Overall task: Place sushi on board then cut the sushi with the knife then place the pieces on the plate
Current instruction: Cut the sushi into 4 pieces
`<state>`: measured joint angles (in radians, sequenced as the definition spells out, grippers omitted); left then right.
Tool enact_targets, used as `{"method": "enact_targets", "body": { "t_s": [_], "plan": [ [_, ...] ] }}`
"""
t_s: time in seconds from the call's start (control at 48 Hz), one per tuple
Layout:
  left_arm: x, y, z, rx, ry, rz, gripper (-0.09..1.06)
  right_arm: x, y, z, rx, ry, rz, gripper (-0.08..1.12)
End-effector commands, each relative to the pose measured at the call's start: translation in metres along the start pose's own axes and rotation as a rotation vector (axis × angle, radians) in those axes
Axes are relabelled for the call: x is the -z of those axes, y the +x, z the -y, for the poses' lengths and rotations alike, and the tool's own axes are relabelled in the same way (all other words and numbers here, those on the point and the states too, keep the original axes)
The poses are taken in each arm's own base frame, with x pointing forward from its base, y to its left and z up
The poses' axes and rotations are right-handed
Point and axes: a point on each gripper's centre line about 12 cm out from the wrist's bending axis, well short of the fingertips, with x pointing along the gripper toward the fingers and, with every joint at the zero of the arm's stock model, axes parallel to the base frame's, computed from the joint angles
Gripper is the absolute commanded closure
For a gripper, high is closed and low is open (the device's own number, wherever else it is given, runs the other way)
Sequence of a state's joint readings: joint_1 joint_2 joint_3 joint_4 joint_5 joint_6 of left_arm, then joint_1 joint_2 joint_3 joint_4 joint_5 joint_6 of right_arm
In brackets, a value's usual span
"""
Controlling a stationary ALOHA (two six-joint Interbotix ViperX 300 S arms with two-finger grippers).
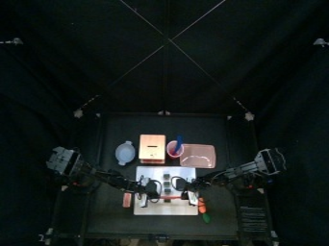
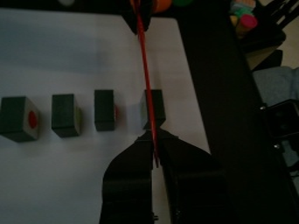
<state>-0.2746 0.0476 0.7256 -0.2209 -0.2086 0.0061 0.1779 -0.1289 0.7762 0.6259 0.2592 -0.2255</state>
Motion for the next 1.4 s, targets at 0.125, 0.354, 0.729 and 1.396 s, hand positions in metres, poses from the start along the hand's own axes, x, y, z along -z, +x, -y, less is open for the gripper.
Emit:
{"method": "enact_targets", "body": {
  "t_s": [0.125, 0.354, 0.729, 1.396],
  "plan": [
    [-0.037, -0.021, -0.012, -0.004, 0.095, 0.132, 0.56, -0.030, -0.042, 0.002, -0.009, -0.018, 0.141, 0.54],
    [-0.047, -0.026, -0.039, -0.063, 0.086, 0.186, 0.38, -0.019, -0.061, 0.018, 0.015, 0.009, 0.159, 0.54],
    [-0.064, -0.037, -0.055, -0.101, 0.079, 0.272, 0.10, -0.008, -0.099, 0.030, 0.028, 0.022, 0.242, 0.54],
    [-0.063, -0.077, -0.064, -0.122, 0.100, 0.428, 0.09, 0.013, -0.171, 0.061, 0.081, 0.129, 0.206, 0.54]
  ]
}}
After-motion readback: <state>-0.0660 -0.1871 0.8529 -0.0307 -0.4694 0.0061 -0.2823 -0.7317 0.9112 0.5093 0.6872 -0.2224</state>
